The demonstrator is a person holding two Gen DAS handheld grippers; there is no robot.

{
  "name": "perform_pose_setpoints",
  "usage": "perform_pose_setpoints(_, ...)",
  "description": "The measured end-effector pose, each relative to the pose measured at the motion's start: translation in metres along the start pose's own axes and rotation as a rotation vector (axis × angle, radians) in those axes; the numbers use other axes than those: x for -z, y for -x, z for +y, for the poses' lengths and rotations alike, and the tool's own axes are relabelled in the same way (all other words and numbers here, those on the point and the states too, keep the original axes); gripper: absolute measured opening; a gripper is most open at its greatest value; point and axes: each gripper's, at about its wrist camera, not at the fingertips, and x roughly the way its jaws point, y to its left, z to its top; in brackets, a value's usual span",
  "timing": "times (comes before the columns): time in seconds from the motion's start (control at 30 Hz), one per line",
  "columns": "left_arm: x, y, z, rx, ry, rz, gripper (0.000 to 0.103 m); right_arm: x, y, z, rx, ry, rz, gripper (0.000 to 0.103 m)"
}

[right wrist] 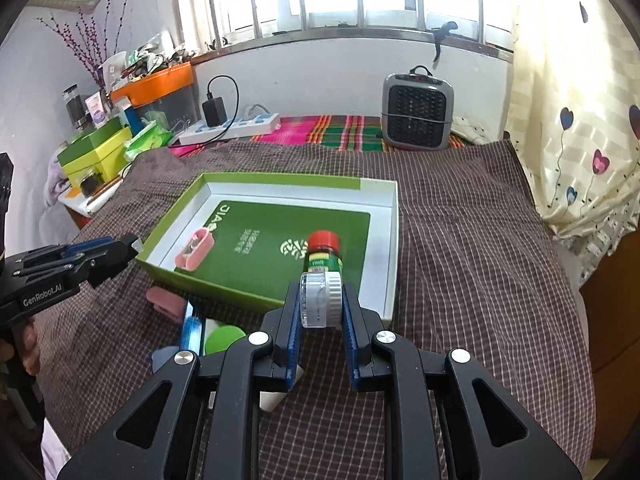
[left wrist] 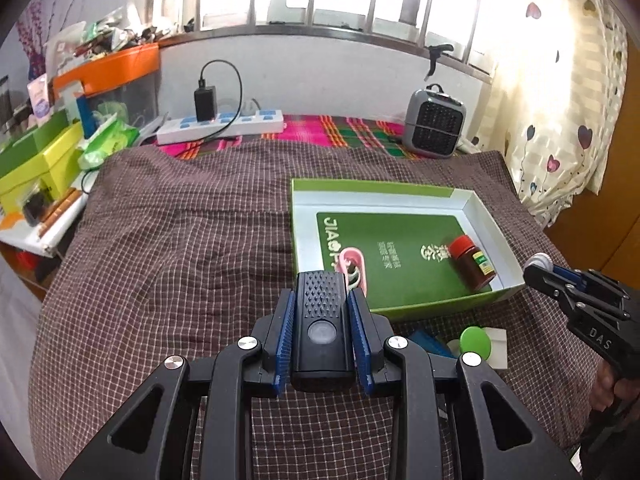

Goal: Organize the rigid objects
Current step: 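Carry the black device with the left tool while the right tool carries the white bottle to the box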

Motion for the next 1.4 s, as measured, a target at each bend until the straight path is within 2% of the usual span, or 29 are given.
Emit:
perform_pose_setpoints(0.37, -0.03, -0.013, -0.003, 0.049, -0.011, -0.02, 0.026, -0.021, -0.012, 0.001, -0.006, 0.016, -0.007, 0.02)
perform_pose_setpoints(0.67, -0.052, -0.05, -0.012, 0.085, -0.026, 0.016, 0.026, -0.041, -0.044, -0.006, 0.003, 0.016, 0.024, 0.02)
perform_pose_setpoints(1.0, -0.061, -0.093, -0.018, 0.086, -0.037, 0.064, 0.026, -0.051, -0.083, -0.018, 0.008, -0.003, 0.078, 0.02)
perform_pose_setpoints(1.4, -0.061, -0.12, -0.025, 0.088, -0.057, 0.094, 0.026, -0.052, -0.109, -0.02, 0.002, 0.002, 0.111, 0.02)
